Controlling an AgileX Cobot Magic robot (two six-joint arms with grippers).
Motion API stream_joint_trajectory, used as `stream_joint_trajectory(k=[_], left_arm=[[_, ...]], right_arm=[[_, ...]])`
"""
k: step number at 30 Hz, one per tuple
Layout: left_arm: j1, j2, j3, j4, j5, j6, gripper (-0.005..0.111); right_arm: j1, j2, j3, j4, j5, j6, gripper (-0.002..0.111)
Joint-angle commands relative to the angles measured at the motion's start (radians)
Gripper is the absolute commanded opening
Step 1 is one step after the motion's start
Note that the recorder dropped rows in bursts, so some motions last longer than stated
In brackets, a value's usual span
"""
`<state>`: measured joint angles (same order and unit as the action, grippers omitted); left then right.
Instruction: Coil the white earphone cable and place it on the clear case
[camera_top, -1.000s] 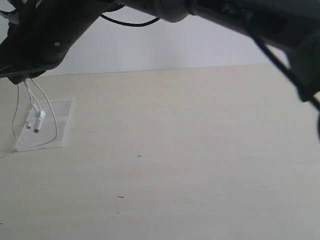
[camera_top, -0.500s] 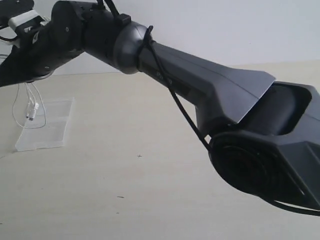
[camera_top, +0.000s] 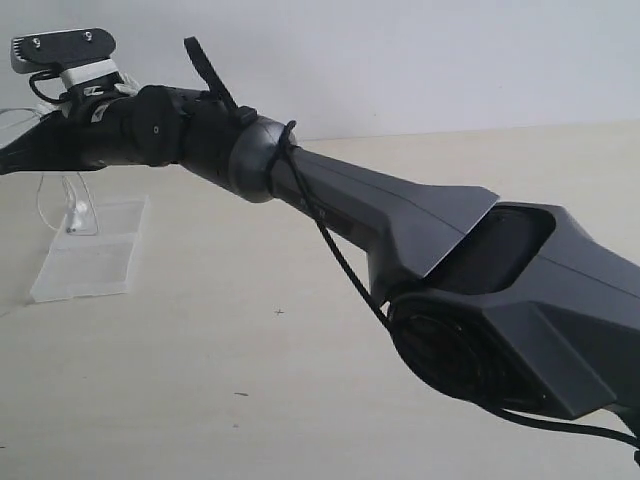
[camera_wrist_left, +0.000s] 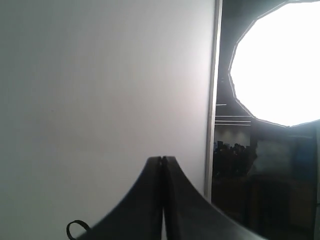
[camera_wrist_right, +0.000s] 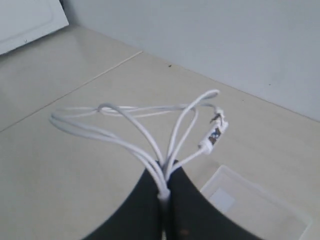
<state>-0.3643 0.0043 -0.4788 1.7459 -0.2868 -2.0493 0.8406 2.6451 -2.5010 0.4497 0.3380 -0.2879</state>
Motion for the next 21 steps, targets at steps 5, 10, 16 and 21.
stream_joint_trajectory(k=[5, 10, 16, 21], left_arm=[[-0.004, -0.004, -0.011, -0.002, -0.007, 0.006, 0.0], [-0.004, -0.004, -0.011, -0.002, -0.008, 0.006, 0.0], [-0.004, -0.004, -0.011, -0.002, -0.008, 0.006, 0.0], [-0.004, -0.004, -0.011, -0.002, -0.008, 0.006, 0.0]], right_arm=[[0.001, 0.056, -0.01, 0.078, -0.078, 0.001, 0.0], [0.014, 0.068, -0.01, 0.081, -0.085, 0.001, 0.0], [0.014, 0.09, -0.01, 0.091, -0.085, 0.001, 0.0], [0.014, 0.113, -0.01, 0.091, -0.074, 0.002, 0.0]])
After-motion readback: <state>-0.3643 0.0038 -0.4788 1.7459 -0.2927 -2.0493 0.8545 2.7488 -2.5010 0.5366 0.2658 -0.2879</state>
